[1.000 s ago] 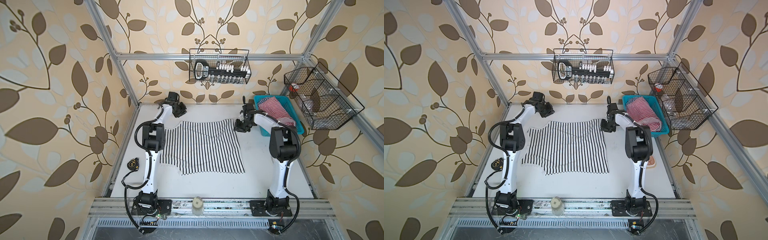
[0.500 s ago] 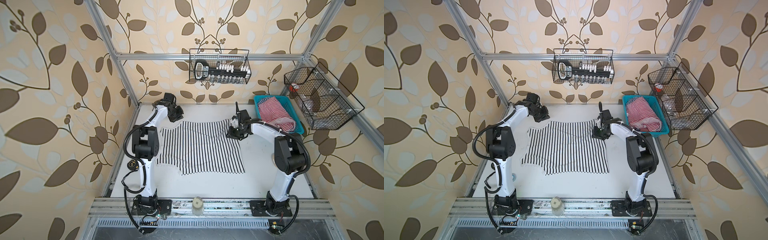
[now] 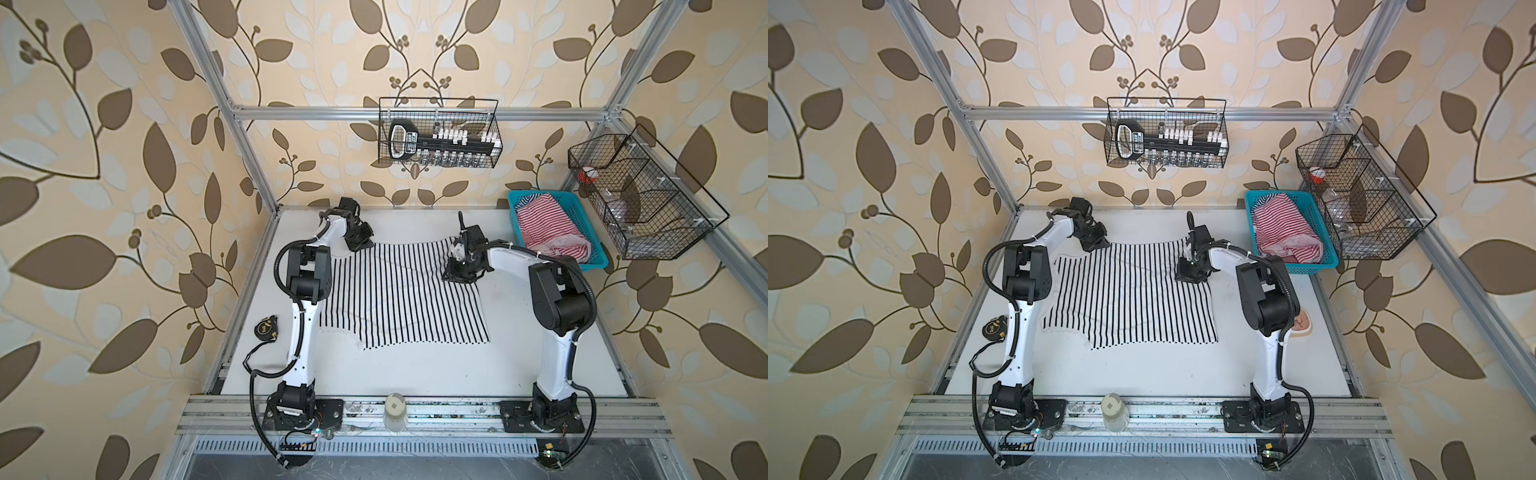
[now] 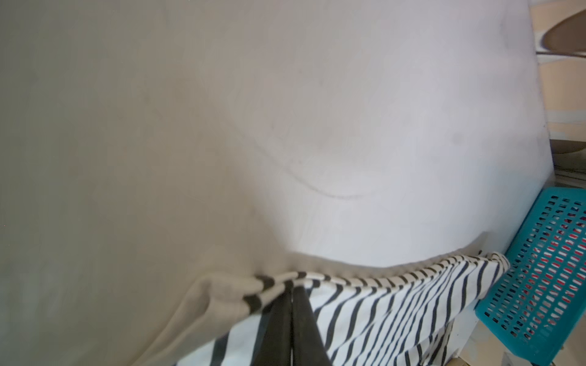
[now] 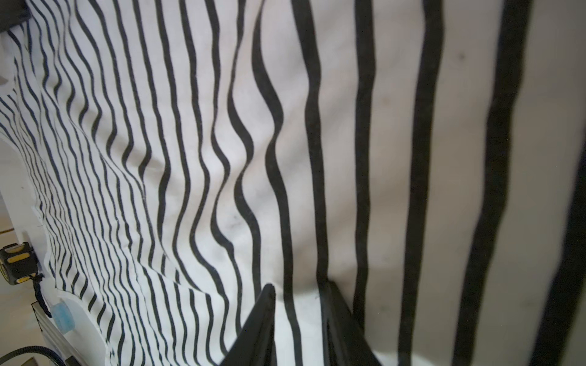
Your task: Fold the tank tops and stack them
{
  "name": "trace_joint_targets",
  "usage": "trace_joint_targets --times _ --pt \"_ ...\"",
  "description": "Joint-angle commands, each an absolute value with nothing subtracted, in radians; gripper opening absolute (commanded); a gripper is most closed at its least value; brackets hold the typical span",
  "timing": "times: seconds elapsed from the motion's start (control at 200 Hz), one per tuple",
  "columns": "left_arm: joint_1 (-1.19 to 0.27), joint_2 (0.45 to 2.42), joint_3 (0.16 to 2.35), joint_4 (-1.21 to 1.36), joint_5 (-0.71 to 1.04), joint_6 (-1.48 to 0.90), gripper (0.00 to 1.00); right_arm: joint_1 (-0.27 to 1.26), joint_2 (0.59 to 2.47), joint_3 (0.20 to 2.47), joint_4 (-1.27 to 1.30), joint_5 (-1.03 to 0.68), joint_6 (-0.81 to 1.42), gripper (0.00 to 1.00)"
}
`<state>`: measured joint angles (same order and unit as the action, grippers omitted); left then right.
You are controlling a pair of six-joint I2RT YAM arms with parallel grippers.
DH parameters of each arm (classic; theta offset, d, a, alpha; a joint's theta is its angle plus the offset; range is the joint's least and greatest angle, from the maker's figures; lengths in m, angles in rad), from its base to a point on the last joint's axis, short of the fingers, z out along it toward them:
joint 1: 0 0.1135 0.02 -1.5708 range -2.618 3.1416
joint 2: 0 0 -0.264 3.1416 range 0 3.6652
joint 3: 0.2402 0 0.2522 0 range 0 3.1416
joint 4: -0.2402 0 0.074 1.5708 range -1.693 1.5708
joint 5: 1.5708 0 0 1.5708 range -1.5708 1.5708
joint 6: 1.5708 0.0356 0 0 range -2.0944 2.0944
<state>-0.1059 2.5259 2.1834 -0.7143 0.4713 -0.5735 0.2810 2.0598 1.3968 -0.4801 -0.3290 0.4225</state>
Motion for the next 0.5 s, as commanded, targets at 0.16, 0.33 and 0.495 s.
trace_joint_targets --times 0.16,0.33,0.495 --pt "-0.114 2.679 2.381 -0.719 0.486 -0.64 0.08 0.241 2.152 1.427 -0.553 -0.25 0.456 0.29" --pt "-0.113 2.709 2.427 -0.675 0.504 -0.683 0.09 0.227 2.158 1.432 -0.549 -0.257 0.449 0.29" --pt "-0.112 2.643 2.376 -0.627 0.497 -0.691 0.18 0.223 2.138 1.446 -0.534 -0.299 0.423 0.32"
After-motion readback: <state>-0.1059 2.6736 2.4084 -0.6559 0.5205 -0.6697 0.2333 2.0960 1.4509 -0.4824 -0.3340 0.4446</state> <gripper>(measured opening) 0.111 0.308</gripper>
